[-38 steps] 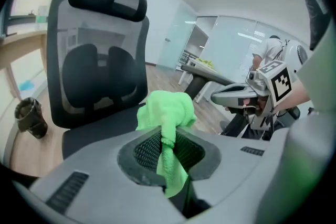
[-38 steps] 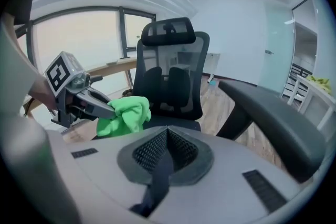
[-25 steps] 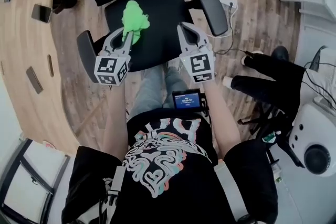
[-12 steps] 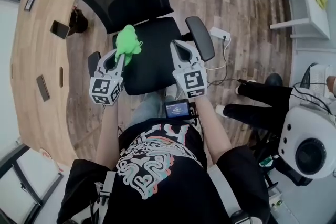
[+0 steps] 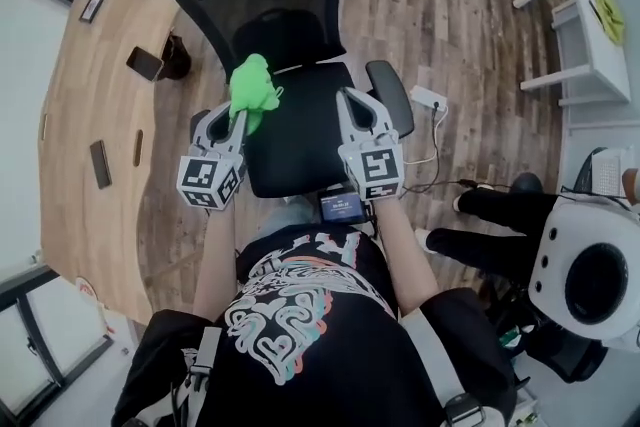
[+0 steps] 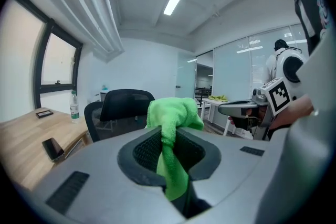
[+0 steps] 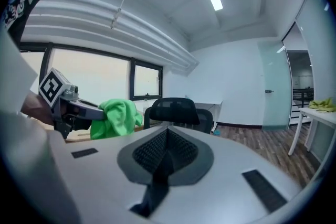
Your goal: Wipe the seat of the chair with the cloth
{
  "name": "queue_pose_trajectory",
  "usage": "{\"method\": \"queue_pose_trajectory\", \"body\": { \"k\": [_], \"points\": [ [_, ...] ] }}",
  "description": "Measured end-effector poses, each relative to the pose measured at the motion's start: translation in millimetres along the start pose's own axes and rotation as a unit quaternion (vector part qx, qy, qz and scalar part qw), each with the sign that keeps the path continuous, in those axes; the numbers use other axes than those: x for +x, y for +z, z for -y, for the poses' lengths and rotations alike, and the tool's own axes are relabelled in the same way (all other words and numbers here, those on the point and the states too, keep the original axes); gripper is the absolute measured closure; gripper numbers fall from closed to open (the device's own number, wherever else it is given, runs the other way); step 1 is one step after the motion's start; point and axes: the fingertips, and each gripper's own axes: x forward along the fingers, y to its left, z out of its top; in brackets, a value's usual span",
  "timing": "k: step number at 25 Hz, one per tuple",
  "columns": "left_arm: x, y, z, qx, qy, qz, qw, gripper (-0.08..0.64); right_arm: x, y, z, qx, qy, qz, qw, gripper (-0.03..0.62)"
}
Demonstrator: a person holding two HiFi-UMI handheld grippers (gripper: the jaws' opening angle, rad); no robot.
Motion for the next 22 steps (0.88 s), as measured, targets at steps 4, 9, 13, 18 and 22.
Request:
{"method": "queue_pose_trajectory", "body": {
  "k": [4, 9, 13, 18, 22],
  "points": [
    [-15.3, 12.2, 0.4, 0.004, 0.007, 0.008, 0.9999, 0.508, -3.0, 16.2, -11.9, 0.005, 0.010, 0.011, 1.000, 0.591],
    [-21.0, 24.1, 5.4, 0.015, 0.006, 0.017, 0.9997, 0.508, -6.6, 34.0, -24.9, -0.013, 0.012, 0.025, 1.000, 0.591],
    [-28.0, 28.5, 6.1, 0.023, 0.005, 0.020, 0.9995, 0.508, -11.2, 34.6, -31.6, -0.007, 0.011, 0.029, 0.999, 0.592],
    [-33.2, 28.4, 6.7, 0.033, 0.009, 0.018, 0.9993, 0.508, -13.1, 28.6, -33.0, -0.001, 0.019, 0.023, 1.000, 0.591],
    [-35.3, 29.5, 7.7, 0.036, 0.015, 0.021, 0.9990, 0.508, -13.5, 29.6, -39.8, 0.000, 0.034, 0.025, 0.999, 0.591]
  ]
}}
